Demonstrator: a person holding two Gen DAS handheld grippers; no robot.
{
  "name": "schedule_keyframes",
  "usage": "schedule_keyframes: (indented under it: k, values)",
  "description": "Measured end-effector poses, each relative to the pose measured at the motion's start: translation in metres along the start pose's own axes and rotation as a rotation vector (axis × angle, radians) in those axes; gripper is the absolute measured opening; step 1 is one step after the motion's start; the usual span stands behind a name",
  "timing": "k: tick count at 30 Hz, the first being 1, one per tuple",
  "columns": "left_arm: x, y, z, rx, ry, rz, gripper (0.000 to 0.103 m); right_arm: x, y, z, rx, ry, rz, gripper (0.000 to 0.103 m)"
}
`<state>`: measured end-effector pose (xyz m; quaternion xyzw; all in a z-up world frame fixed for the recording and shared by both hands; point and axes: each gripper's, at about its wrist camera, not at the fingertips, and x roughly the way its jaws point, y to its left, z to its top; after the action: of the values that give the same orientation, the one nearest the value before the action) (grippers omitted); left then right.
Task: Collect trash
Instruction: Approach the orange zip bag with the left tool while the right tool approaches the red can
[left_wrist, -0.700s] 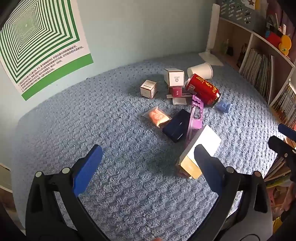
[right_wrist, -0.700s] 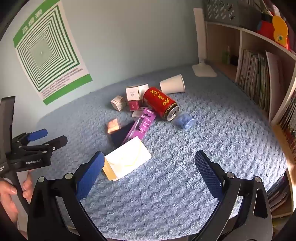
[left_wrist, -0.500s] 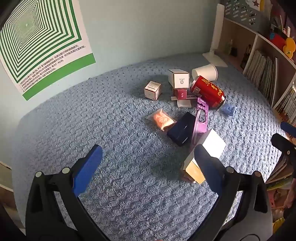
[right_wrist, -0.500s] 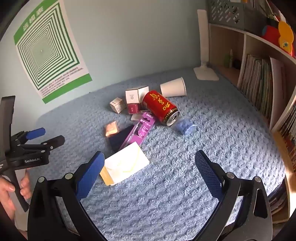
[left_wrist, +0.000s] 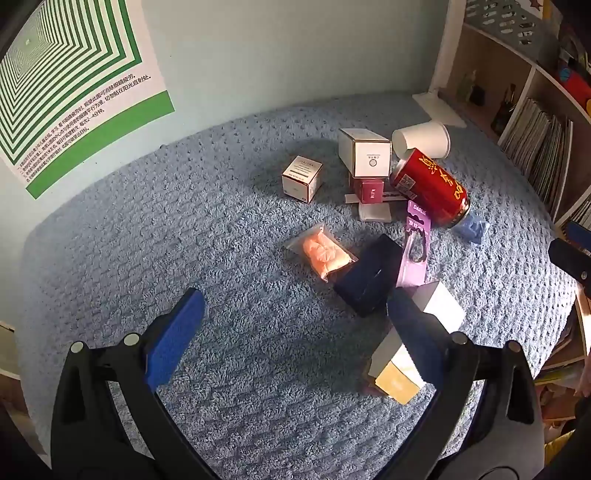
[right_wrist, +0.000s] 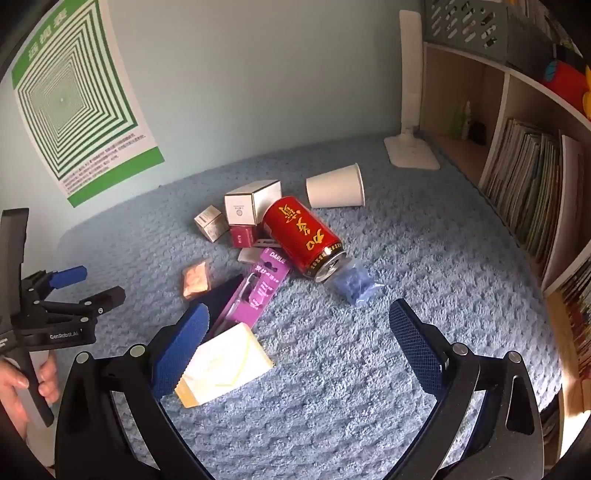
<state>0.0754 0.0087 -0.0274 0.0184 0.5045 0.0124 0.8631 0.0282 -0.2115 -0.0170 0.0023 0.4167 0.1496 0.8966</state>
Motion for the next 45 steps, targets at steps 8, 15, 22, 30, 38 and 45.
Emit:
schedule_keyframes:
  k: [8,15,22,30,38,45]
  values:
    - [0.025,0.004,0.012,-0.018,0.04,0.02,0.096,0.029,-0.001,0.031,-0.031,0.041,0.026,0.097]
    - [0.034,-0.001,0.02,-0.004,0.047,0.03,0.096,0.044,-0.002,0.043,-0.036,0.057,0.044,0.097]
    - [0.038,-0.005,0.026,-0.01,0.043,0.028,0.096,0.052,-0.001,0.051,-0.047,0.07,0.056,0.097]
    - [0.037,-0.006,0.028,-0.006,0.036,0.038,0.096,0.053,-0.003,0.052,-0.046,0.069,0.067,0.097]
    - [0.038,-0.009,0.031,-0.006,0.033,0.037,0.096,0.054,-0.004,0.052,-0.045,0.068,0.07,0.097]
    - [0.038,-0.007,0.028,-0.005,0.036,0.033,0.096,0.054,-0.004,0.052,-0.046,0.07,0.071,0.097]
